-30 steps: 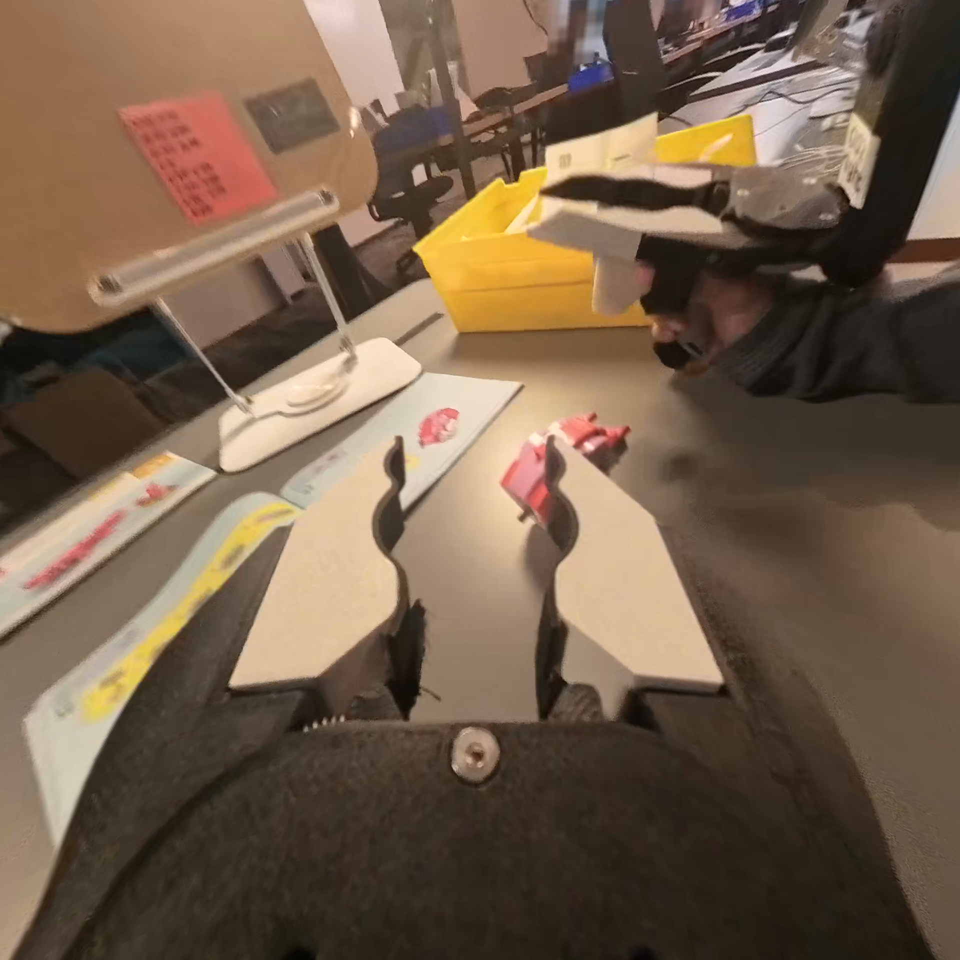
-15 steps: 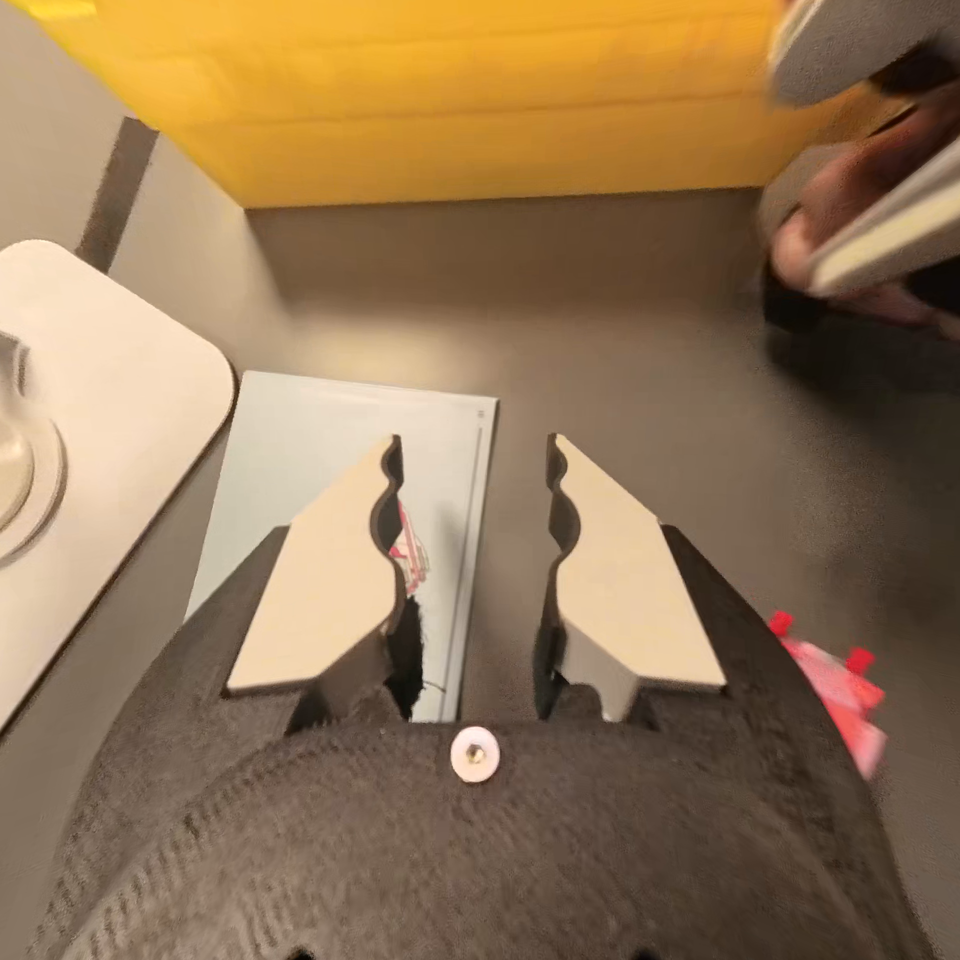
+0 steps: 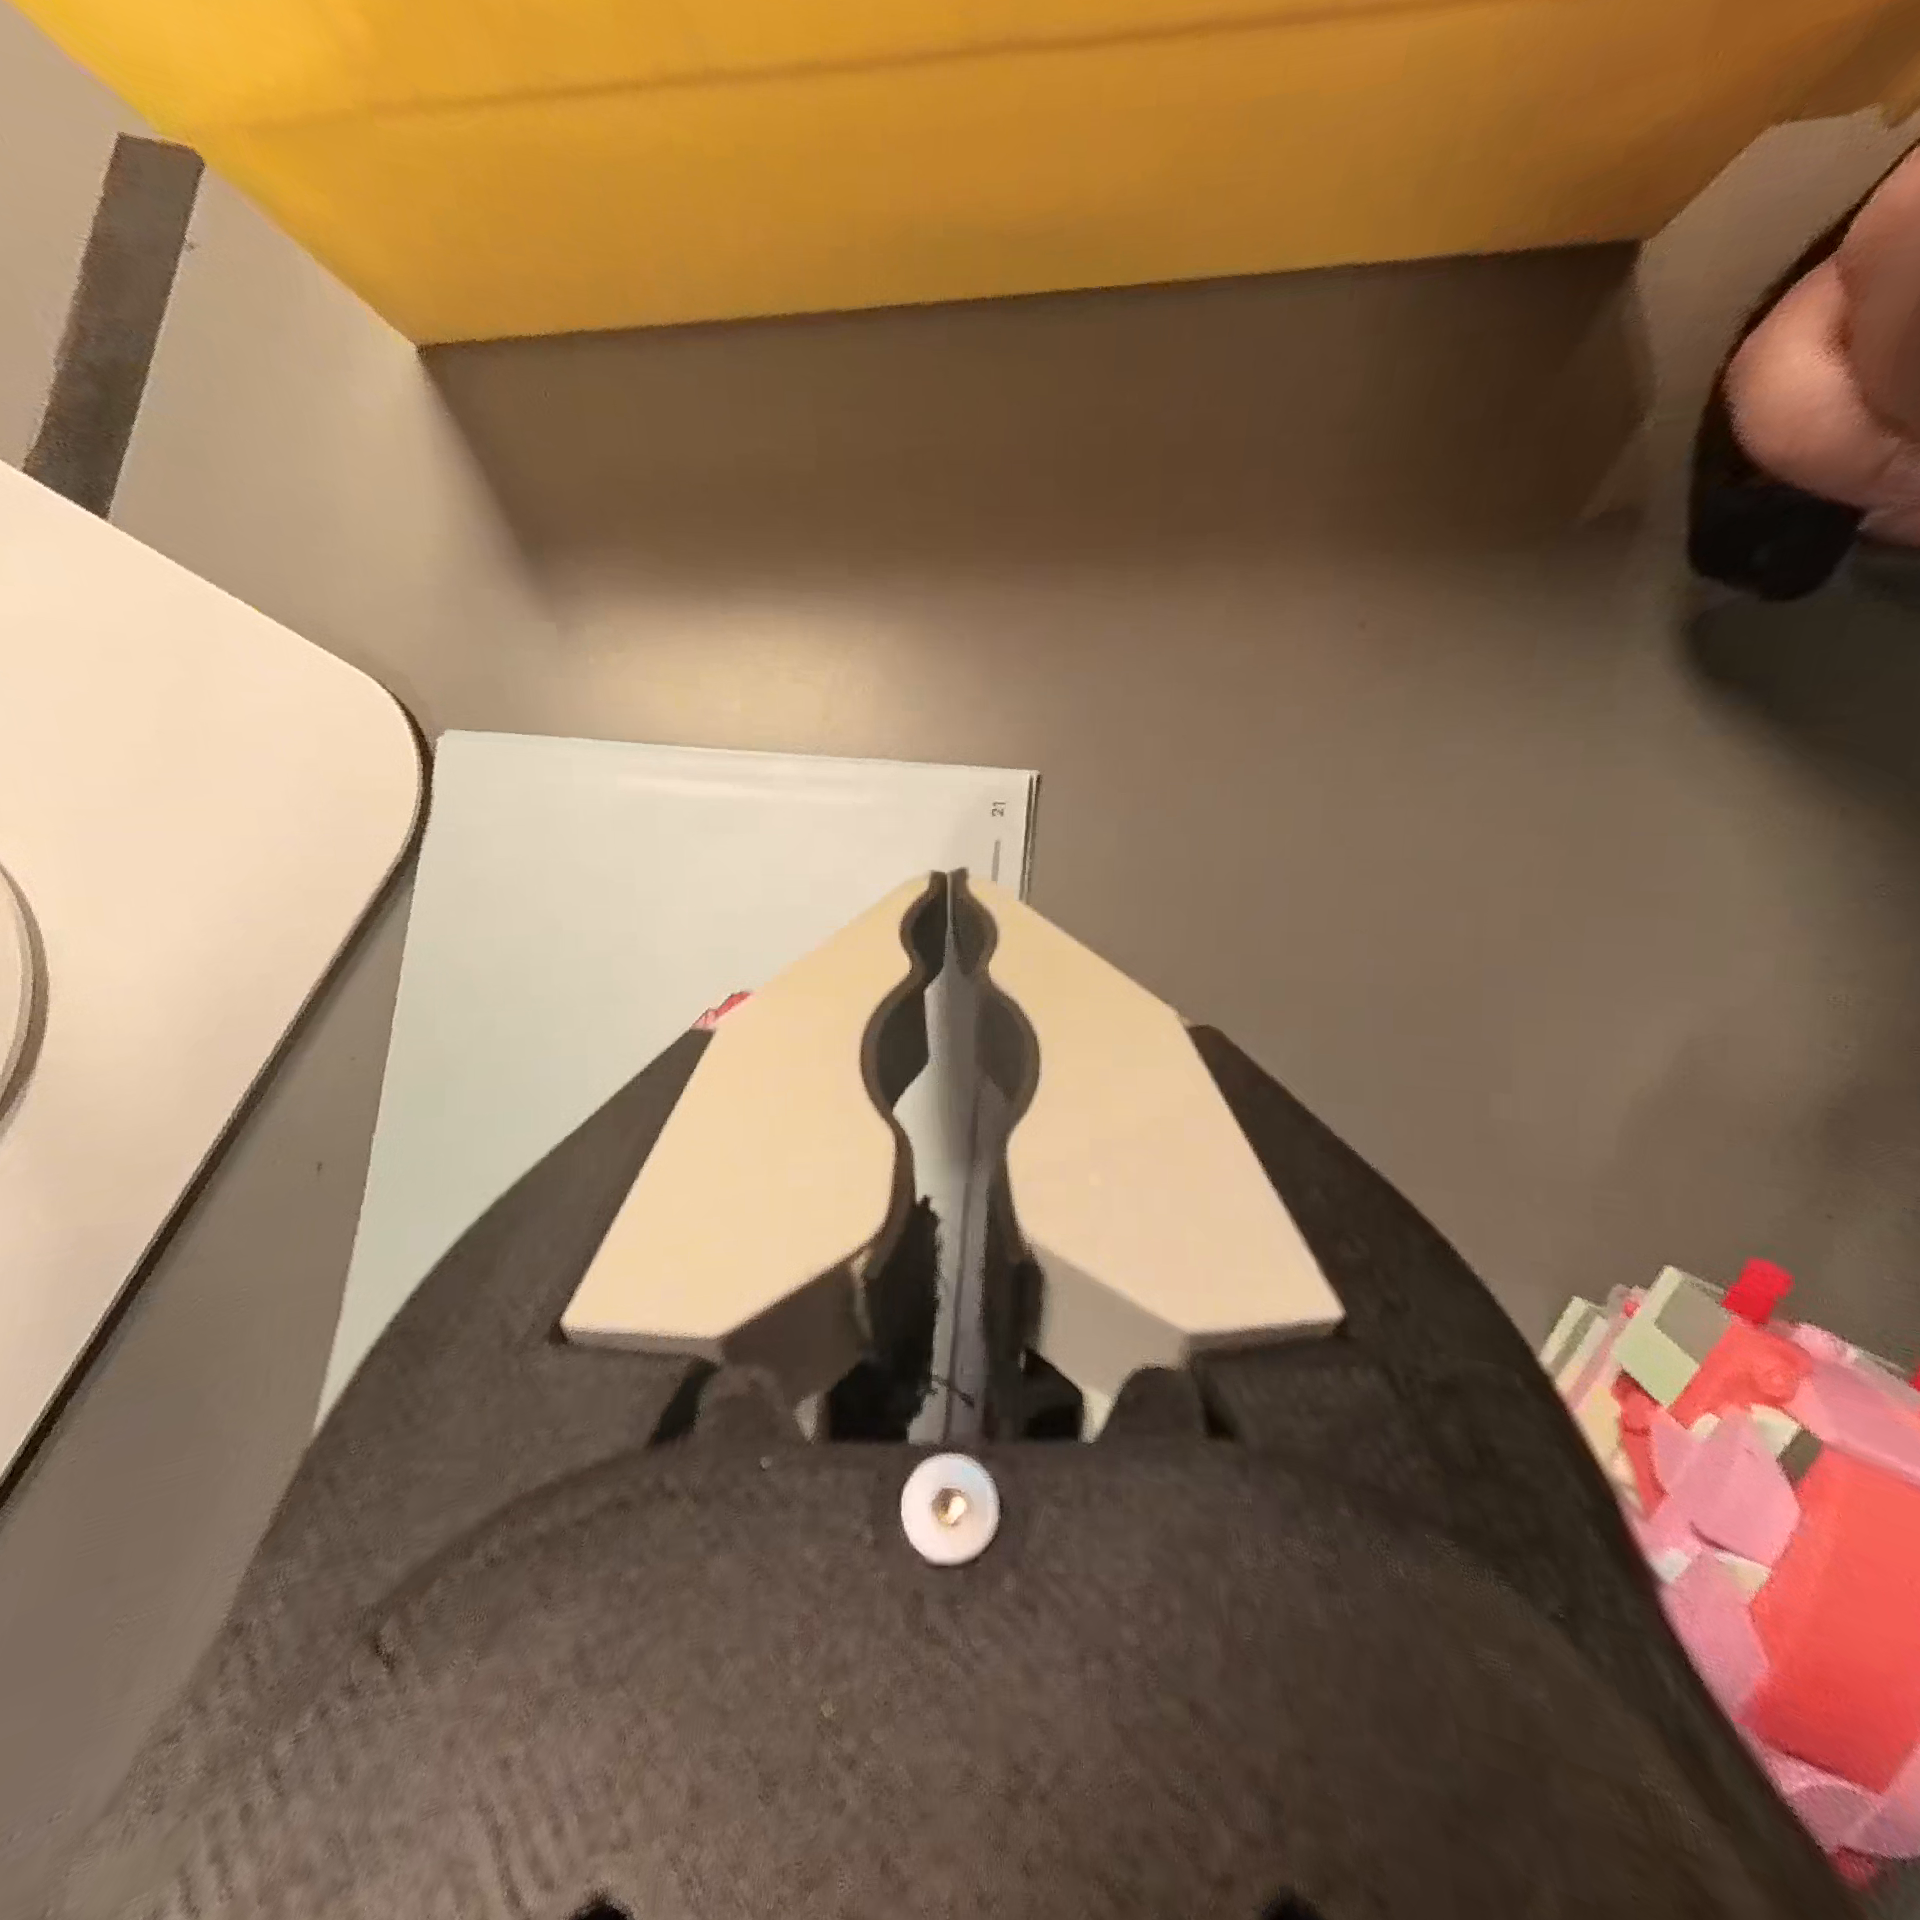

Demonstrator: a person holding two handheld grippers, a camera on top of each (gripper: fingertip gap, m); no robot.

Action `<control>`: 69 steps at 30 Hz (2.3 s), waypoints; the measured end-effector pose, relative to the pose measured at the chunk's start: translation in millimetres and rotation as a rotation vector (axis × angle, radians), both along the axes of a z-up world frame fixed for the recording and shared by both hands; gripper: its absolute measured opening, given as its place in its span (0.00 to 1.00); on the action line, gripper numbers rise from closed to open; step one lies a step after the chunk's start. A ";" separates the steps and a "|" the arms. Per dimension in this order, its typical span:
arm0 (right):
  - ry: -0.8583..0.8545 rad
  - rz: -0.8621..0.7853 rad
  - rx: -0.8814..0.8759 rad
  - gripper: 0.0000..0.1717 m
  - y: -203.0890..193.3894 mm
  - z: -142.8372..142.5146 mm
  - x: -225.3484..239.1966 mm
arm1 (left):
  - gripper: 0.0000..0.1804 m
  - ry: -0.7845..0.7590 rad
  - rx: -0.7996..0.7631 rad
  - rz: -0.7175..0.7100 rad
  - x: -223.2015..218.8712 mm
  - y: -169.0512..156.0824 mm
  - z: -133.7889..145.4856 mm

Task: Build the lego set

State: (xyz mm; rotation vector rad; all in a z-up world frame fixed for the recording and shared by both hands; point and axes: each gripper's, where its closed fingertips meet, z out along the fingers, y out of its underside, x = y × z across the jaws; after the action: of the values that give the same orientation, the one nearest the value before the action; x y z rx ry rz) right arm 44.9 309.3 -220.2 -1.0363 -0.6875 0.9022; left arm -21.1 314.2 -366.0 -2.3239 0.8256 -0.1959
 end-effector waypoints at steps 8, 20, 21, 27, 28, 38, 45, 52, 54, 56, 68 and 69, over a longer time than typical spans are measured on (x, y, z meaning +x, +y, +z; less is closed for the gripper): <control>-0.010 0.004 -0.002 0.22 -0.5 -1.8 -2.3 | 0.31 0.106 0.111 -0.007 0.8 10.4 2.8; -0.031 -0.034 -0.008 0.19 5.3 -5.6 -1.9 | 0.16 0.208 0.163 -0.043 3.8 13.6 6.2; -0.036 -0.043 -0.012 0.18 7.2 -6.5 -1.5 | 0.14 0.193 0.168 -0.030 2.6 13.5 7.4; -0.042 -0.031 -0.010 0.18 5.3 -7.4 -3.3 | 0.01 0.026 0.139 0.029 2.5 8.9 10.6; -0.044 -0.030 -0.008 0.18 4.9 -7.5 -3.7 | 0.00 -0.014 0.123 0.032 4.7 7.6 10.3; -0.061 -0.021 -0.003 0.17 3.1 -9.4 -6.5 | 0.00 -0.145 0.062 0.071 11.2 8.7 5.7; -0.062 -0.017 -0.008 0.16 3.6 -10.0 -6.7 | 0.00 -0.353 -0.091 0.150 15.3 7.2 2.0; -0.072 -0.011 -0.003 0.15 2.4 -10.9 -8.6 | 0.00 -0.502 -0.143 0.177 16.3 8.1 -0.6; -0.073 -0.012 -0.006 0.15 3.2 -11.3 -8.7 | 0.00 -0.537 -0.143 0.183 15.5 8.1 1.0; -0.070 -0.011 -0.007 0.15 3.2 -10.9 -8.3 | 0.00 -0.551 -0.114 0.202 12.0 9.7 4.4; -0.520 0.115 0.071 0.00 -23.5 -63.8 -50.6 | 0.00 -0.437 0.398 0.503 -86.7 -47.2 94.9; -0.611 0.088 0.053 0.00 -18.1 -74.9 -56.3 | 0.00 -0.429 0.413 0.515 -93.3 -58.2 98.8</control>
State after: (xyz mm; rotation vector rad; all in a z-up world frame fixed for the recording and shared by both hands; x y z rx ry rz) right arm -11.4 291.1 -295.2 -1.2516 -1.2663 0.6311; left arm -114.4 256.0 -267.1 -1.9217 0.0349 -0.2565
